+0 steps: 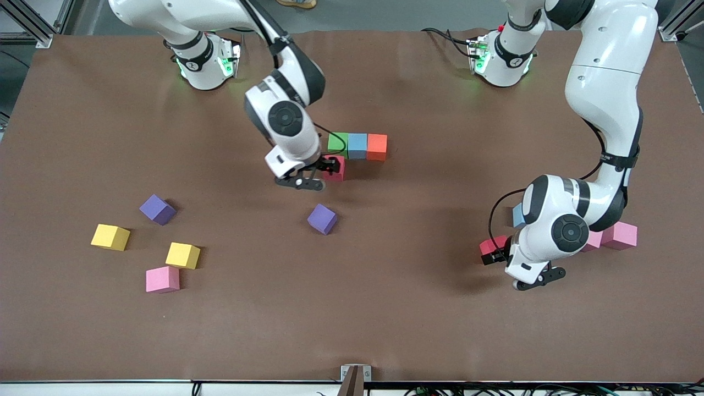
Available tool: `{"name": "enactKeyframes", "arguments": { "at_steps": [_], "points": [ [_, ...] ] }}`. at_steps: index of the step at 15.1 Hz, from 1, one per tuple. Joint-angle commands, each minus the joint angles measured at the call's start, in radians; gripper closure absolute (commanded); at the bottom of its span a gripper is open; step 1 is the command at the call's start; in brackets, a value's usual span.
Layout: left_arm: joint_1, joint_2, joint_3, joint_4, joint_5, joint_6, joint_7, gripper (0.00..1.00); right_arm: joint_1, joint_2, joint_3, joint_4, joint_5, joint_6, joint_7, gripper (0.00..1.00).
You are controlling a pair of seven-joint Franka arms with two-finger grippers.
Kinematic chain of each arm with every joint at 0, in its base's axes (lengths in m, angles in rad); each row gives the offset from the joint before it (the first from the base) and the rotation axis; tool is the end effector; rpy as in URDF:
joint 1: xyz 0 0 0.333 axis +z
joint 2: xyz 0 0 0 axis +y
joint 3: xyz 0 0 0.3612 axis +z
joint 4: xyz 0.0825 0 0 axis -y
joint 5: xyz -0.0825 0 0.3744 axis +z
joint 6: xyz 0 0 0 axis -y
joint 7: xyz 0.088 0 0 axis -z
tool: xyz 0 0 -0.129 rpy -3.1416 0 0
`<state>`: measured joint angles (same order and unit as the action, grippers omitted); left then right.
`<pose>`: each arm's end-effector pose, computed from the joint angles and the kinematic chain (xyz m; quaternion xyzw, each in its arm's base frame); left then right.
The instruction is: Arrange 11 blocks into digit 3
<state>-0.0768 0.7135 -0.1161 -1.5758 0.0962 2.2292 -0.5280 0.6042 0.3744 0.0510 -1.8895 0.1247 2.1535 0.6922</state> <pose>0.7054 -0.1200 0.2362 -0.9884 -0.1495 0.0258 0.0085 0.4909 0.3839 0.3261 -0.9951 0.0568 0.0801 0.0121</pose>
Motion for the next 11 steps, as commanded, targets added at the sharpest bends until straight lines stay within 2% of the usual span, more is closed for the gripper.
{"name": "enactKeyframes", "arguments": {
  "at_steps": [1,3,5,7,11],
  "points": [
    [0.002,0.020,0.000,0.013,0.014,0.036,-0.014,0.15,-0.159,-0.032,0.015,0.018,0.009,-0.102,-0.256,0.00],
    [0.002,0.023,0.000,0.013,0.014,0.041,-0.014,0.50,-0.272,-0.029,0.013,0.029,0.007,-0.110,-0.460,0.00],
    [0.008,0.004,-0.004,0.017,0.011,0.041,-0.015,0.80,-0.374,-0.022,0.010,0.046,-0.003,-0.101,-0.618,0.00],
    [0.005,-0.014,-0.004,0.017,0.010,0.035,-0.014,0.98,-0.444,0.004,0.009,0.065,-0.007,-0.095,-0.642,0.00],
    [0.008,-0.042,-0.002,0.011,0.010,-0.009,-0.014,0.99,-0.543,0.090,0.001,0.099,-0.028,-0.006,-0.642,0.00]
  ]
}}
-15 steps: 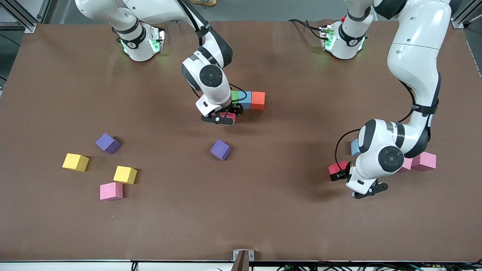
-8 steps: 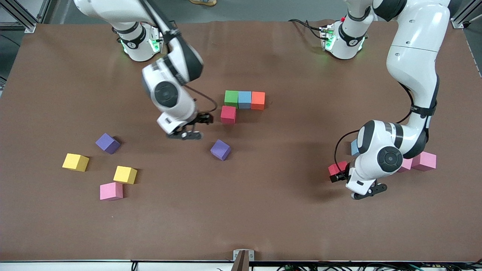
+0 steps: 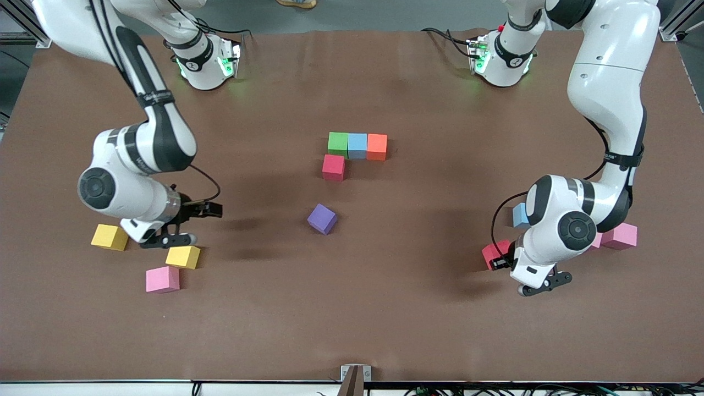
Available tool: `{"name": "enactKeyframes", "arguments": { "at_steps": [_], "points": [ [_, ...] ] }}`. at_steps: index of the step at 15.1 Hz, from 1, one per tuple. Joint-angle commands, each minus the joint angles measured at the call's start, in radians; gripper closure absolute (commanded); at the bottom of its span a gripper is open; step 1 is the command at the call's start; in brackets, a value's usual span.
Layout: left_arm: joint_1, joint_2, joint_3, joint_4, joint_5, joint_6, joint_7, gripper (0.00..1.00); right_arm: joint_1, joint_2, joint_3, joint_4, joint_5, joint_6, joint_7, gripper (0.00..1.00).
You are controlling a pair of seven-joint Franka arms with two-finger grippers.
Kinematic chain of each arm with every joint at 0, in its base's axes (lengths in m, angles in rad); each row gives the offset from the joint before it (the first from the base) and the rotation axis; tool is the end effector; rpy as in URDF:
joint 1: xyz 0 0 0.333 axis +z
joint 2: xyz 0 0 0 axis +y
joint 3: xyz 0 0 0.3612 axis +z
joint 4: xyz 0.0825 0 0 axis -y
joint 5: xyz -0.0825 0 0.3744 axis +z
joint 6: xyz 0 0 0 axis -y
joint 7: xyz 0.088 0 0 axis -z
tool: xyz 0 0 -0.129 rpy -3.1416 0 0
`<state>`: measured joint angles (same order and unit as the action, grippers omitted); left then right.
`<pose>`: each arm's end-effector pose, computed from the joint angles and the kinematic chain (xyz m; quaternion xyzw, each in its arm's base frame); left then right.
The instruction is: Arrange 11 blocks into digit 3
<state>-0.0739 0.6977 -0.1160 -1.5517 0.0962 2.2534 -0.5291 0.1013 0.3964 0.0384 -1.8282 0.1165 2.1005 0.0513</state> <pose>0.7176 -0.1192 0.2598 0.9883 0.1524 0.0046 0.0014 0.6276 0.0942 0.3339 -0.9965 -0.0105 0.0670 0.0496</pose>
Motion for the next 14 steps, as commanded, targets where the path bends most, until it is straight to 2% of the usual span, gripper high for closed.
{"name": "enactKeyframes", "arguments": {
  "at_steps": [1,5,8,14],
  "points": [
    [0.008,-0.027,-0.002,-0.011,0.011,-0.037,-0.008,0.99,-0.049,0.091,0.008,0.041,-0.040,0.084,-0.001,0.00],
    [0.029,-0.024,-0.007,-0.011,0.014,-0.037,0.011,1.00,-0.058,0.186,-0.037,0.099,-0.057,0.128,-0.002,0.00],
    [0.034,-0.024,-0.007,-0.013,0.020,-0.037,0.011,1.00,-0.064,0.243,-0.045,0.147,-0.066,0.128,-0.002,0.00],
    [0.032,-0.026,-0.007,-0.031,0.023,-0.037,0.009,1.00,-0.083,0.295,-0.046,0.222,-0.084,0.125,-0.016,0.00]
  ]
}}
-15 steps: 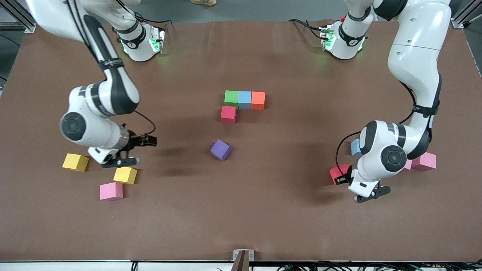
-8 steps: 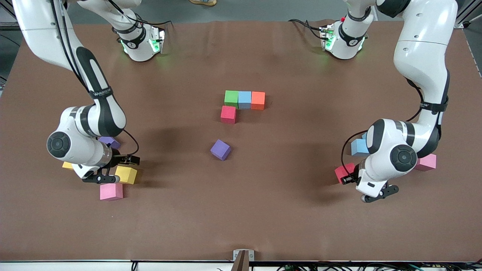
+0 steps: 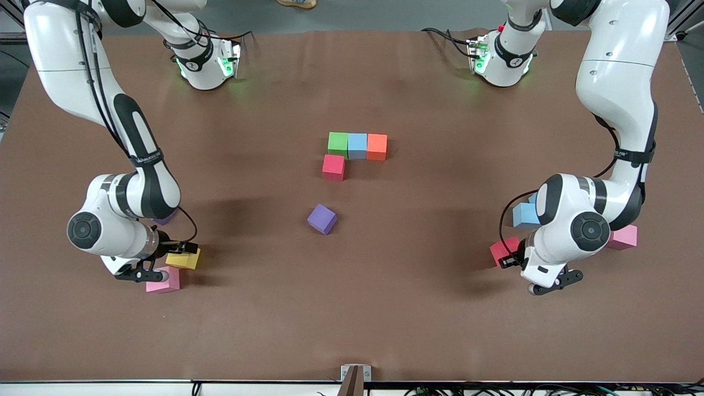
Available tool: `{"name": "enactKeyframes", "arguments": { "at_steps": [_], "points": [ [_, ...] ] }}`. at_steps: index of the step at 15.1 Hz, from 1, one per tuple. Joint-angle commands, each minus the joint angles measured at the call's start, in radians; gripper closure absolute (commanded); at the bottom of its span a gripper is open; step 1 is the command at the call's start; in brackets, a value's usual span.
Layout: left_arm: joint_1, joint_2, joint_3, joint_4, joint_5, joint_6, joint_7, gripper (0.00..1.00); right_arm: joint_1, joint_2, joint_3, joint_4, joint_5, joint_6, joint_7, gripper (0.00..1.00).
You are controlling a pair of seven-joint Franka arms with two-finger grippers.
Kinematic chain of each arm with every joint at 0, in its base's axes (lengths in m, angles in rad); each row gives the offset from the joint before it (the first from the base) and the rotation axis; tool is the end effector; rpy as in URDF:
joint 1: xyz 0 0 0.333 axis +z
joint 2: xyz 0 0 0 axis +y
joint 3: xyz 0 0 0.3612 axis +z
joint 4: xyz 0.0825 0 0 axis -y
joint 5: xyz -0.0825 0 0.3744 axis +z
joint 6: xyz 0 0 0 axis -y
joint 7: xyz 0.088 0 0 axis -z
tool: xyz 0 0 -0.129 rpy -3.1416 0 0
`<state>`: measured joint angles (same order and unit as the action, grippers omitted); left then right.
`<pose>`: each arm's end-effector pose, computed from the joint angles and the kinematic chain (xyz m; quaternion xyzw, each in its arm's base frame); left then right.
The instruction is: Arrange 11 blocks into digit 3
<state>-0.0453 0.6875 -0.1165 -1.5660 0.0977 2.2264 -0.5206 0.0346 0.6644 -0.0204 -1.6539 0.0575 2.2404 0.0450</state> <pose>0.7137 -0.0980 0.2587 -0.9869 -0.1612 0.0097 0.0048 0.6959 0.0144 0.2371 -0.9986 0.0322 0.0392 0.0143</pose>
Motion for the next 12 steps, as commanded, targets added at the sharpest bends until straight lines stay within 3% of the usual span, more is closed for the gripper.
{"name": "enactKeyframes", "arguments": {
  "at_steps": [1,3,4,7,8,12],
  "points": [
    [0.004,-0.016,-0.005,-0.019,0.022,-0.010,0.001,1.00,-0.016,0.035,0.013,0.049,-0.028,-0.015,-0.010,0.00],
    [0.004,-0.016,-0.005,-0.023,0.020,-0.010,-0.005,1.00,-0.012,0.047,0.013,0.054,-0.028,-0.005,-0.010,0.05],
    [0.004,-0.016,-0.005,-0.023,0.022,-0.010,-0.006,1.00,-0.007,0.050,0.013,0.054,-0.028,-0.005,-0.008,0.14],
    [0.004,-0.016,-0.005,-0.022,0.022,-0.010,-0.006,1.00,-0.001,0.049,0.014,0.049,-0.025,-0.010,-0.008,0.57],
    [0.004,-0.017,-0.005,-0.022,0.020,-0.010,-0.007,1.00,0.007,0.046,0.014,0.046,-0.025,-0.016,-0.008,0.63],
    [0.004,-0.043,-0.006,-0.025,0.020,-0.022,-0.013,1.00,0.100,-0.005,0.014,0.043,-0.012,-0.114,0.015,0.67]
  ]
}}
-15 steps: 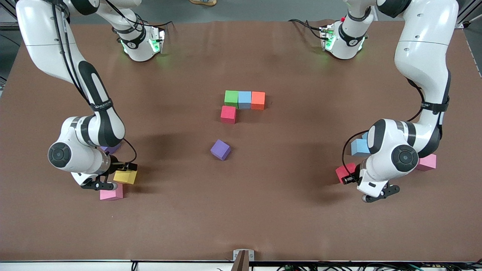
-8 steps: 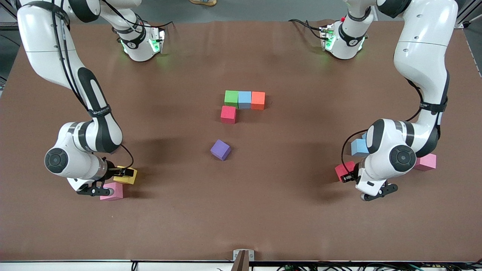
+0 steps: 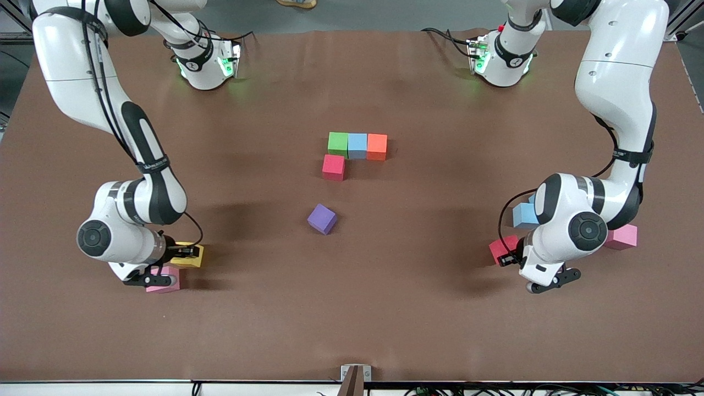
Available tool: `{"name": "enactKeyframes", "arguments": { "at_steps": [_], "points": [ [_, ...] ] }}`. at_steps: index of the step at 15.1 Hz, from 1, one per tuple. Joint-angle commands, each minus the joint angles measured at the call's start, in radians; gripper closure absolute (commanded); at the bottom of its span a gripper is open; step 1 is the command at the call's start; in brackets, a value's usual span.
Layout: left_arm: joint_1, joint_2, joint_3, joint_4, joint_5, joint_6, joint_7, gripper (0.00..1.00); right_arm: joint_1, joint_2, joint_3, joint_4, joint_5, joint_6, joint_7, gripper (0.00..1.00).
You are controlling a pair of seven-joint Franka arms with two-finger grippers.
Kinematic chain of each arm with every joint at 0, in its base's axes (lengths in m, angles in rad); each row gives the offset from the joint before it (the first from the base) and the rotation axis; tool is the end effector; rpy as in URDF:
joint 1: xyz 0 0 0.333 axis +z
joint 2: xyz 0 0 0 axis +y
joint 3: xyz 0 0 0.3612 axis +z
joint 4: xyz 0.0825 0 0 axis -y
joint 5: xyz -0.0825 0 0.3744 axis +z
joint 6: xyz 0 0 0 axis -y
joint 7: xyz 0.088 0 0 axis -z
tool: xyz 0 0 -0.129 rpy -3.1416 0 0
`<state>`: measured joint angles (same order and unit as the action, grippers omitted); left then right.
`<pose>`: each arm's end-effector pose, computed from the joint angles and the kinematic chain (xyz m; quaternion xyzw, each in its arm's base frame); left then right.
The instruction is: Arrange 11 blocks into digit 3
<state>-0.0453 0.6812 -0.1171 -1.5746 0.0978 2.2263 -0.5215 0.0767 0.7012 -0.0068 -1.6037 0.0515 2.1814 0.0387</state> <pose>0.7115 -0.0983 0.2596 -0.9869 -0.1611 0.0108 0.0053 0.6988 0.0524 0.2274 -0.9979 -0.0002 0.0625 0.0145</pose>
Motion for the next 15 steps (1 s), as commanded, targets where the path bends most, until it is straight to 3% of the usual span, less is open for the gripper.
{"name": "enactKeyframes", "arguments": {
  "at_steps": [1,3,8,12,15],
  "points": [
    [0.004,-0.038,-0.006,-0.015,0.020,-0.028,-0.012,1.00,0.087,-0.061,0.001,-0.027,-0.005,-0.064,0.042,0.67],
    [0.004,-0.045,-0.006,-0.015,0.019,-0.028,-0.012,1.00,0.148,-0.132,0.004,-0.097,-0.002,-0.063,0.085,0.67],
    [0.013,-0.045,-0.006,-0.016,0.019,-0.030,-0.015,1.00,0.363,-0.192,0.002,-0.243,0.054,-0.003,0.291,0.67],
    [0.015,-0.046,-0.006,-0.024,0.019,-0.043,-0.011,1.00,0.495,-0.184,0.004,-0.263,0.086,0.021,0.409,0.67],
    [0.024,-0.046,-0.006,-0.025,0.019,-0.043,-0.006,1.00,0.552,-0.177,0.004,-0.260,0.157,0.064,0.454,0.67]
  ]
}}
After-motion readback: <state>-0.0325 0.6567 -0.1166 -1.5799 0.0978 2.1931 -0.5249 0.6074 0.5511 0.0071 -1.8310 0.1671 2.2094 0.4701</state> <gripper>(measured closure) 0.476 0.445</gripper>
